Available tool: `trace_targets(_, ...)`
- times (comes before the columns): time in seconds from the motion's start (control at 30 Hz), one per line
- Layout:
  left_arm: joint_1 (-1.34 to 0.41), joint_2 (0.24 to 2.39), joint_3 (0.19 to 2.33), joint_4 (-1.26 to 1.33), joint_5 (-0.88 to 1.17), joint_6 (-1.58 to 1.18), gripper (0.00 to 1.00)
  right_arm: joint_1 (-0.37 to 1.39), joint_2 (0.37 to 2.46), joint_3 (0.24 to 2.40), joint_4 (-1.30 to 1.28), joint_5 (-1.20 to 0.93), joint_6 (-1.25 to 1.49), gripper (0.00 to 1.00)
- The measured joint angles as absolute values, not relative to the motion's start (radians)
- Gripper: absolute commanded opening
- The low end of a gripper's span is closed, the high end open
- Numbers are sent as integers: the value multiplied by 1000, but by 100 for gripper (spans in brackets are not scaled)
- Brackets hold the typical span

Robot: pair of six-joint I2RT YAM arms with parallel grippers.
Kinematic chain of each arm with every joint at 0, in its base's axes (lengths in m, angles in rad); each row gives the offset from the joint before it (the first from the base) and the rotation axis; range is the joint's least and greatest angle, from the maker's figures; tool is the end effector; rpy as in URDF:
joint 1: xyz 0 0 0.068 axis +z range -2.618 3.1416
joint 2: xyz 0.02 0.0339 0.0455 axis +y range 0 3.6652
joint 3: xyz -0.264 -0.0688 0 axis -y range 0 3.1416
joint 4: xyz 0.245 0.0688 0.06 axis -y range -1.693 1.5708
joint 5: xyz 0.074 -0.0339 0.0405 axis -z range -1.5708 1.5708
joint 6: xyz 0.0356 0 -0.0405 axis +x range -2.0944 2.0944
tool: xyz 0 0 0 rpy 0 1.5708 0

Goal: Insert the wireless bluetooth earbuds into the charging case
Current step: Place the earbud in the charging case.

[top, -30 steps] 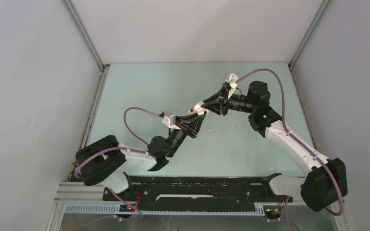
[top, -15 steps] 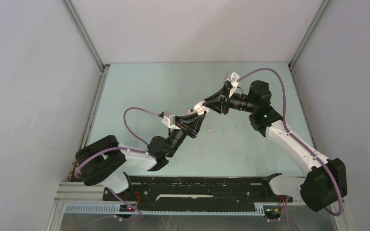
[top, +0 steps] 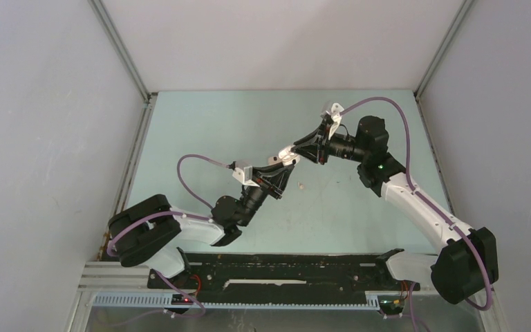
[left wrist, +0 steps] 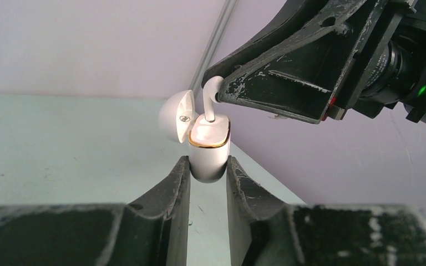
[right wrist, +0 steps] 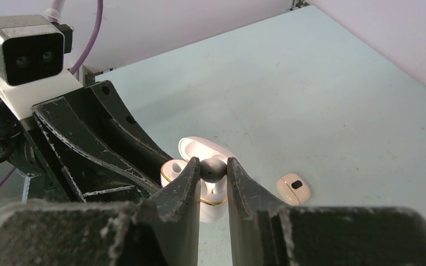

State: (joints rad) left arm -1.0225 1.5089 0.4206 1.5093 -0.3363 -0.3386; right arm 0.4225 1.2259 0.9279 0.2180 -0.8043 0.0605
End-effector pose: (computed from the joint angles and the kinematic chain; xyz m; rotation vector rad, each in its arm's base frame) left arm 0.1501 -0.2232 0.2318 0.1057 1.2298 -1.0020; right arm 0.2457 0.1386 0.3395 -0.9112 1.4692 1.0199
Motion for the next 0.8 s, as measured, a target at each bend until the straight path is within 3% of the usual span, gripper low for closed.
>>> trace_targets(0.8,-1023,1509,421,1509,-334,-286,0,419,1226,928,200,-784,101,25)
